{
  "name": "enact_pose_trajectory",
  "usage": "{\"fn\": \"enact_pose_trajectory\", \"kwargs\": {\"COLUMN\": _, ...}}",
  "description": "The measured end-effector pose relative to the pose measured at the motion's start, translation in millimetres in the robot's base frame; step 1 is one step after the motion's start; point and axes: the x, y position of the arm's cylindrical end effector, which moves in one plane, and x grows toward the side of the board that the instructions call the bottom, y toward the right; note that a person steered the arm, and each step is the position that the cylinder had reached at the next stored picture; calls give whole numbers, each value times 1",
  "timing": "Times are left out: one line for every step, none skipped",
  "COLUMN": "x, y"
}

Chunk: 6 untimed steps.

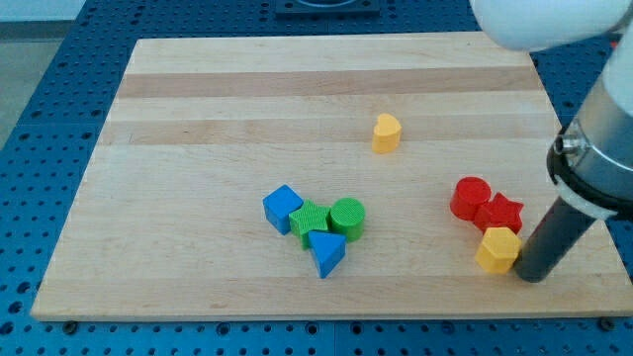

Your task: Move the yellow hexagon closer to the red circle

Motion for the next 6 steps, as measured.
{"fn": "enact_pose_trajectory", "kwargs": {"x": 0, "y": -16}}
{"fn": "enact_pose_trajectory", "kwargs": {"x": 0, "y": -32}}
{"fn": "enact_pose_trajectory", "kwargs": {"x": 0, "y": -40}}
{"fn": "enact_pose_trajectory", "kwargs": {"x": -9, "y": -49}}
{"fn": "enact_pose_trajectory", "kwargs": {"x": -20, "y": -69}}
{"fn": "enact_pose_trajectory", "kwargs": {"x": -29, "y": -81}}
